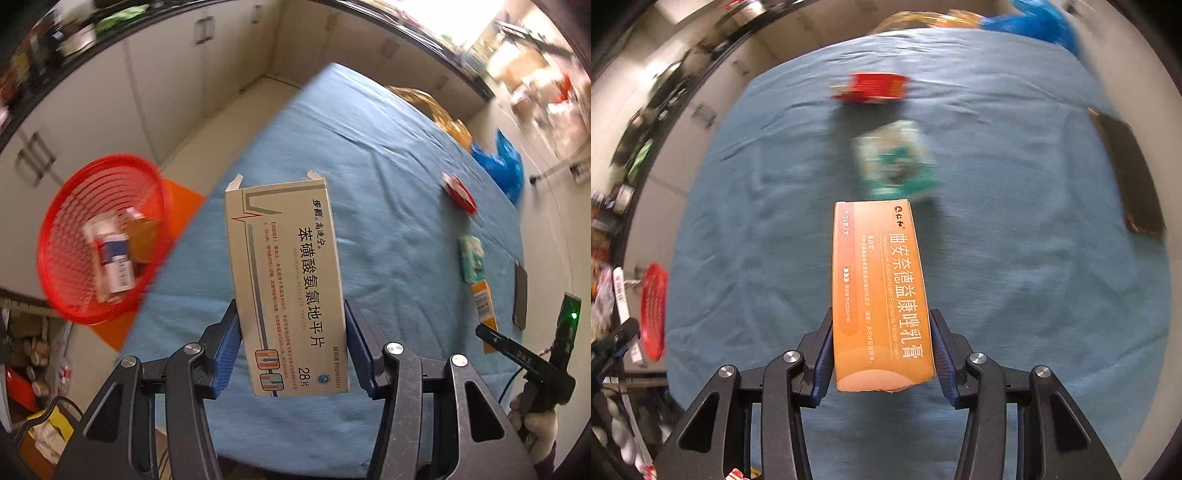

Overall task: Collect trash
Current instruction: 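Carry both boxes over the red basket and open both tools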

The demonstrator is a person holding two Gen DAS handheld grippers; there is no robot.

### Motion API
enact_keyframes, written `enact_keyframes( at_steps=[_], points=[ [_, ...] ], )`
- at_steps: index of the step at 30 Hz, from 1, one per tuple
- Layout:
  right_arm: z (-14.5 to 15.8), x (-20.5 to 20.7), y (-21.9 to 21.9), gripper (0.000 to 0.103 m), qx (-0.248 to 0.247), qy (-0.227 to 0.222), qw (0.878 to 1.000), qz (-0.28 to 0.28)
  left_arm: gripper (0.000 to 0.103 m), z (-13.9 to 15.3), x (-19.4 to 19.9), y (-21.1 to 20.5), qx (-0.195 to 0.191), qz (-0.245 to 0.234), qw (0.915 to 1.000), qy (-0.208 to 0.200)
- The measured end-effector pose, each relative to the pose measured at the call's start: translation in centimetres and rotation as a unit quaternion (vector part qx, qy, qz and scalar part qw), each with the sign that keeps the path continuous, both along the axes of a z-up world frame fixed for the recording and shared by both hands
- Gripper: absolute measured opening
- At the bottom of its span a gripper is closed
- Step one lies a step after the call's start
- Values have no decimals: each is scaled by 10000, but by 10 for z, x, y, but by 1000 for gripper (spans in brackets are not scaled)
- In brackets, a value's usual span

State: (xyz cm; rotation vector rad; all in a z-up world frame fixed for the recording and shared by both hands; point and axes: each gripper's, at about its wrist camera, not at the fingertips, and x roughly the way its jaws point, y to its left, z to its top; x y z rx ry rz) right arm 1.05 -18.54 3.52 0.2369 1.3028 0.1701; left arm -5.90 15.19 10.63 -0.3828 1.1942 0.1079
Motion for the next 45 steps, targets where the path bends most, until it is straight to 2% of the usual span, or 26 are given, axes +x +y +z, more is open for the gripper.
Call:
enact_keyframes(
  at_steps=[8,15,20,24,28,33,36,45],
  points=[
    [14,16,102,51,5,-139,9930,1170,52,1,-23,80,-51,863,9962,-64],
    [27,25,216,51,275,-180,9745,2220,52,-8,-35,146,-104,1506,9885,-35],
    [35,29,293,51,562,-138,9589,2779,52,-19,-36,179,-144,1720,9850,-17],
    [31,30,357,51,539,-139,9465,3178,52,-27,-34,199,-281,1859,9822,-10],
    [18,38,400,52,605,60,9413,3319,52,-29,-34,215,-512,1984,9787,-145],
    [10,46,424,58,674,199,9428,3257,52,-27,-39,229,-644,2015,9772,-183],
    [13,47,419,59,615,157,9443,3230,53,-25,-43,234,-595,2031,9771,-195],
    [5,52,379,59,496,268,9597,2753,54,-32,-46,242,-653,2124,9750,-49]
  ],
)
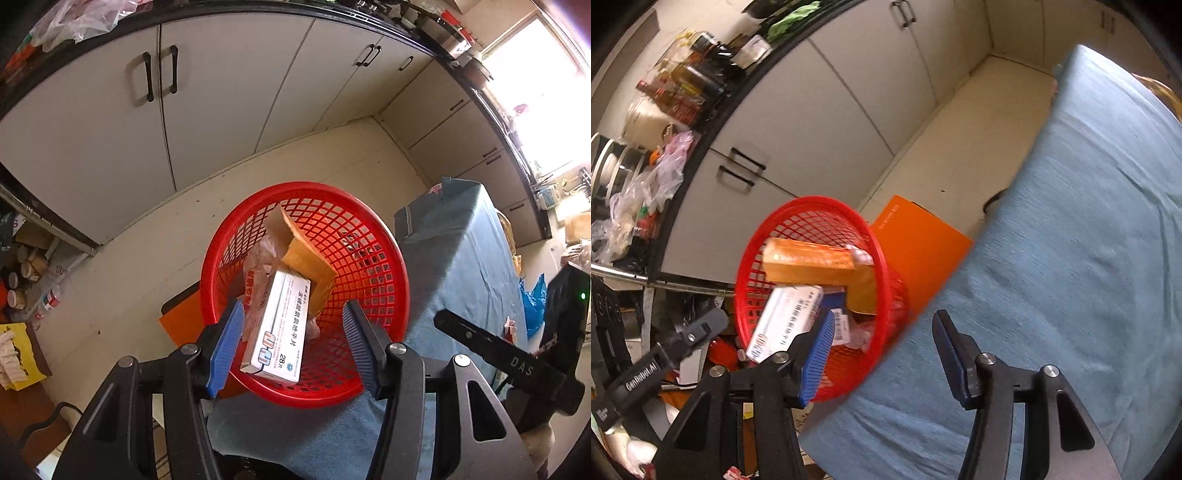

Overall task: Collect trash
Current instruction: 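Carry both boxes over the red basket and open both tools, then bring both tools back toward the red packet and green tissue pack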

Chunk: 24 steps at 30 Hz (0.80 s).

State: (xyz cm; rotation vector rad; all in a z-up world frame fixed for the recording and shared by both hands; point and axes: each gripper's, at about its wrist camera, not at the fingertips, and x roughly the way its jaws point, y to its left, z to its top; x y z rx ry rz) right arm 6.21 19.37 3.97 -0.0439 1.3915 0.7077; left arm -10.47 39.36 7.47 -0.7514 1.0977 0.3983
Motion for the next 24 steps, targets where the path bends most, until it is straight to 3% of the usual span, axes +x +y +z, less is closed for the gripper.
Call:
enact_keyframes(
  at_steps=[5,15,24],
  points=[
    [-3,-4,-22,59,-101,-75,9998,-152,54,2,9,-11,67,-145,9999,31],
    [-3,-11,-67,60,-110,-157,9990,-400,58,23,26,-55,567,-545,9969,14],
    [1,-22,-119,61,-43,-181,9981,-591,58,31,25,-108,616,-858,9944,-16]
  ],
)
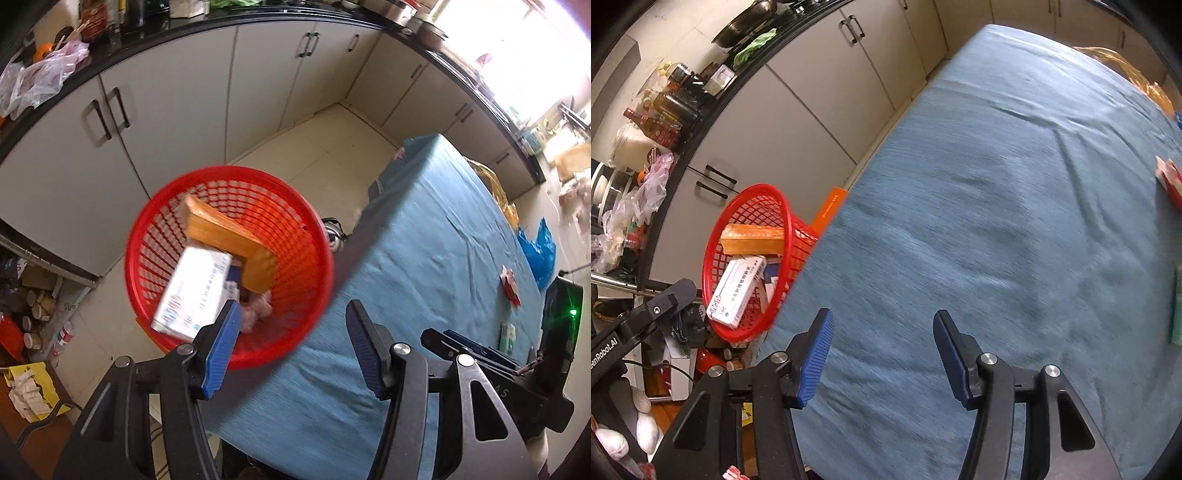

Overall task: Collect trash
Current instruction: 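Bring both tools back toward the red packet and green tissue pack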

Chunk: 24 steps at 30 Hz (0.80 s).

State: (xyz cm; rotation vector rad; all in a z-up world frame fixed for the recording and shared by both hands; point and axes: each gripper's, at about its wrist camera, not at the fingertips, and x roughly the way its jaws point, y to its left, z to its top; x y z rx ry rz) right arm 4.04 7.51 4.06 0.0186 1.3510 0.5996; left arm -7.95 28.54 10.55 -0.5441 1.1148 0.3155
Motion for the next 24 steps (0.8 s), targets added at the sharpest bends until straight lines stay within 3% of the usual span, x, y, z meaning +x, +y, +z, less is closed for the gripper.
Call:
enact_keyframes(
  at_steps=[12,24],
  points=[
    [4,-22,-93,61,-16,-50,9989,-476,58,8,-1,-90,119,-646,9978,-10],
    [7,-41,-200,62,-4,-195,9923,-1222,58,5,0,-178,156,-1410,9898,150]
  ],
)
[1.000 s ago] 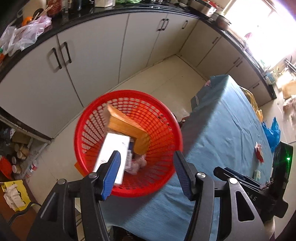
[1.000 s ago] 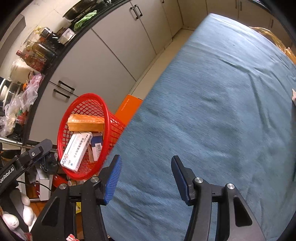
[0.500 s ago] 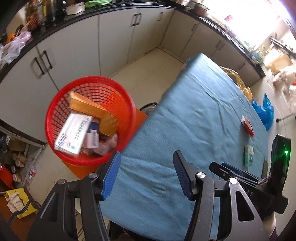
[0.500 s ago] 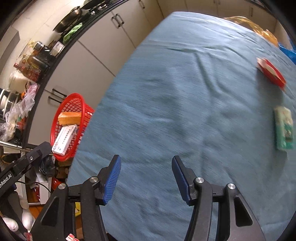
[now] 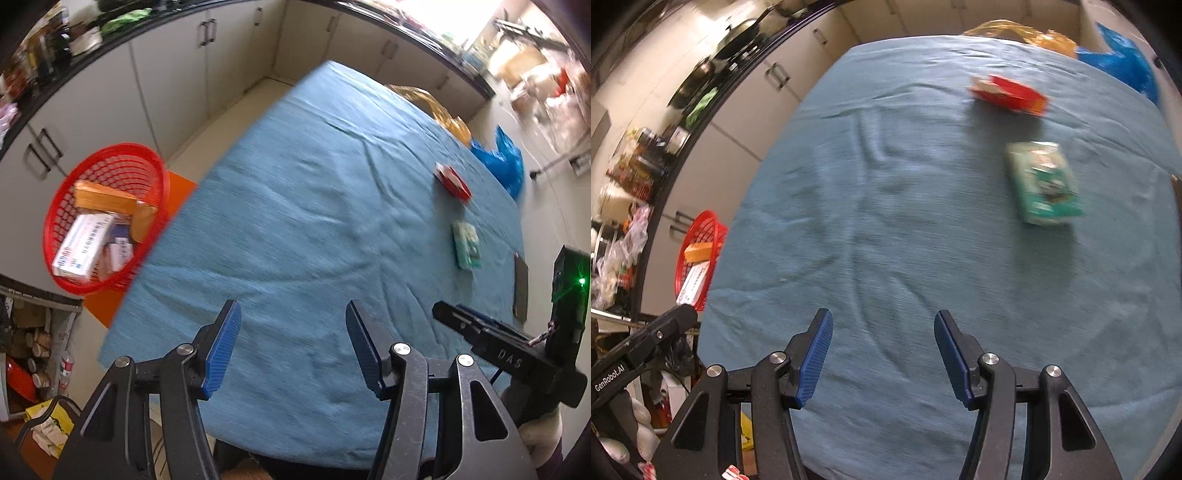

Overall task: Collect trash
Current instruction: 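Bring both tools back toward the red packet and green tissue pack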

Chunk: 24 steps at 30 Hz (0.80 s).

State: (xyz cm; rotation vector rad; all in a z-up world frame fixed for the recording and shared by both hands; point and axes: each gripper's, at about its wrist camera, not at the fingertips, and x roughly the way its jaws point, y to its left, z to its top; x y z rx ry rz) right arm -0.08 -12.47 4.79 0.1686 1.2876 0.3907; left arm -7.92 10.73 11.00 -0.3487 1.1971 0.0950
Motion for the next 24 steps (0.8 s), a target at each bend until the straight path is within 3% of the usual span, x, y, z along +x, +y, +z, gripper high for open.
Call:
enact_keyframes(
  at_steps=[12,18,24],
  points=[
    [-24,-7,-117,62,-154,87,9964,-830,58,-31,17,-60,311,-635,9967,409],
    [-28,15,-137,62,-148,90,9946,-1026,58,-47,24,-71,593,-746,9941,510],
    [-13,60,-136,63,-364,-196,9935,-1059,58,-59,34,-79,757,-1054,9903,486]
  ],
)
